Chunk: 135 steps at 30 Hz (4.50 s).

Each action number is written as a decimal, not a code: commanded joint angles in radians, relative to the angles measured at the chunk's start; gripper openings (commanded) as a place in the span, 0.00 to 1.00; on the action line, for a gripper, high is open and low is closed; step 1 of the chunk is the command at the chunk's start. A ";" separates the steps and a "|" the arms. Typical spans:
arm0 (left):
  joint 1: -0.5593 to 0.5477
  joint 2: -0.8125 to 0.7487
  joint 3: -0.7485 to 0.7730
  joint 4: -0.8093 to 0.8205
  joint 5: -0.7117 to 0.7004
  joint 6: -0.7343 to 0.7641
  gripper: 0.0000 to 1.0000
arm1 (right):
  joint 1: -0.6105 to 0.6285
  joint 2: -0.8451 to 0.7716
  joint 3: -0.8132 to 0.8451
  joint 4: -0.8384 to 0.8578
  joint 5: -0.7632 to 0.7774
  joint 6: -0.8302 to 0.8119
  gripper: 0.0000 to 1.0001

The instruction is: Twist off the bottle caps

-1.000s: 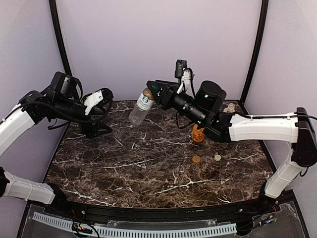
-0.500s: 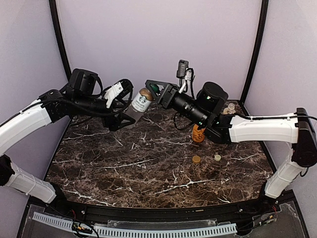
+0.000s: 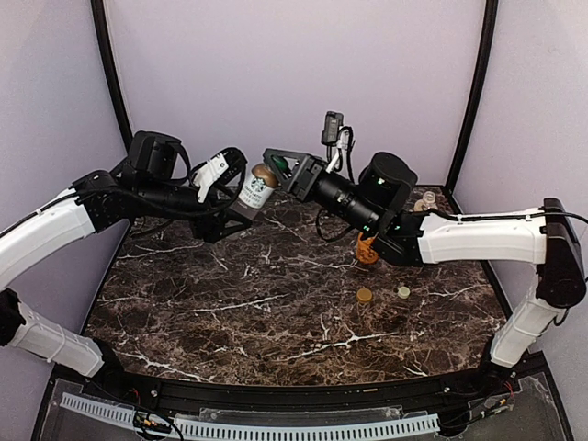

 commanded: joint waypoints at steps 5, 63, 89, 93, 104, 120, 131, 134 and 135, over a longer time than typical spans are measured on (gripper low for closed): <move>-0.003 -0.039 -0.038 0.035 0.011 -0.005 0.54 | 0.019 0.021 0.048 0.060 -0.047 0.029 0.00; -0.074 -0.201 -0.458 0.869 -0.537 1.270 0.35 | -0.090 -0.034 0.282 -0.813 -0.434 0.071 0.50; -0.078 -0.164 -0.116 -0.088 -0.132 0.524 0.31 | 0.112 0.014 0.489 -1.230 -0.315 -0.913 0.00; -0.079 -0.163 -0.090 -0.156 -0.064 0.490 0.31 | 0.137 0.058 0.567 -1.338 -0.220 -1.043 0.00; -0.079 -0.166 -0.062 -0.250 0.108 0.412 0.32 | 0.243 0.050 0.535 -1.340 -0.028 -1.424 0.00; -0.049 -0.195 -0.085 -0.164 -0.001 0.399 0.31 | 0.250 -0.097 0.356 -1.124 0.065 -1.304 0.93; -0.028 -0.212 -0.124 0.001 -0.153 0.414 0.30 | 0.044 -0.173 0.352 -0.984 -0.125 -0.497 0.99; -0.028 -0.216 -0.148 0.056 -0.231 0.443 0.30 | 0.006 -0.133 0.375 -0.970 -0.191 -0.263 0.98; -0.028 -0.216 -0.153 0.081 -0.245 0.449 0.30 | 0.004 -0.120 0.379 -0.956 -0.215 -0.205 0.98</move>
